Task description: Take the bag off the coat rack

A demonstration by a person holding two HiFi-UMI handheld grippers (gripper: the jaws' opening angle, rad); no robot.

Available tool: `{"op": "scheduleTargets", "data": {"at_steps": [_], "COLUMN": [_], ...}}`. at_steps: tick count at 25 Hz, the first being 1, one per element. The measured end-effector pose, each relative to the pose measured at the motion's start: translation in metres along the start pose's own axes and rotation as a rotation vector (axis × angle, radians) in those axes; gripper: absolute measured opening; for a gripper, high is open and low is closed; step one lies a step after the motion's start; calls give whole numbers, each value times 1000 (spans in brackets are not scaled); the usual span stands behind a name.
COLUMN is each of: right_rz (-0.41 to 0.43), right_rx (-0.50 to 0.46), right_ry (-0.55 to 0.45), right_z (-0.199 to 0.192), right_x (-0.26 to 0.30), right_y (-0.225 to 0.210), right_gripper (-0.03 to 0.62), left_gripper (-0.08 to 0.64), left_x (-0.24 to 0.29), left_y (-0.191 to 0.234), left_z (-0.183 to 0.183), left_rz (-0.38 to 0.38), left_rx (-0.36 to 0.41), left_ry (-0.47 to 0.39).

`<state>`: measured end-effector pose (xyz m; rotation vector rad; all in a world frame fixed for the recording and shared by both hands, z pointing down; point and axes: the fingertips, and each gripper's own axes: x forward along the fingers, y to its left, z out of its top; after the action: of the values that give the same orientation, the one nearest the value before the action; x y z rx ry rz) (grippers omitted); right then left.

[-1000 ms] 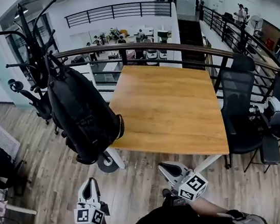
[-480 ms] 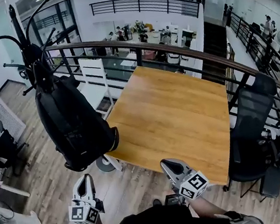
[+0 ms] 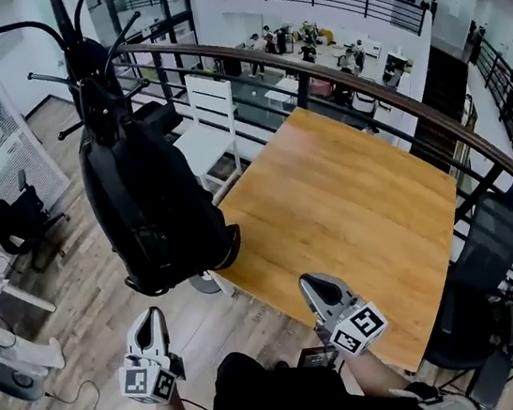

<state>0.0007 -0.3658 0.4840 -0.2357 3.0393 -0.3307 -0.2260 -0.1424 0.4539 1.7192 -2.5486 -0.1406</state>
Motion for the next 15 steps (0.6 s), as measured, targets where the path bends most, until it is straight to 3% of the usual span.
{"op": "scheduleTargets", "data": {"at_steps": [2, 6, 9, 11, 14, 15], "right_rz": [37, 98, 132, 156, 229, 256], "right_rx": [-15, -154, -149, -141, -162, -166], "right_ry": [2, 19, -1, 1, 27, 35], "right_z": [4, 19, 35, 43, 51, 53], "right_x": [12, 48, 89, 115, 150, 160], "right_y": [-4, -12, -12, -8, 3, 7], "right_gripper": [41, 41, 51, 141, 185, 201], "left_gripper": [17, 18, 18, 22, 124, 129], "left_x": [3, 16, 22, 32, 48, 54], "left_y": [5, 9, 25, 38, 54, 59], "left_z": [2, 14, 20, 28, 44, 49], "left_rz": [37, 71, 93, 90, 92, 93], "left_rx": [7, -15, -20, -17, -9, -4], "left_ry": [-1, -33, -47, -54, -72, -73]}}
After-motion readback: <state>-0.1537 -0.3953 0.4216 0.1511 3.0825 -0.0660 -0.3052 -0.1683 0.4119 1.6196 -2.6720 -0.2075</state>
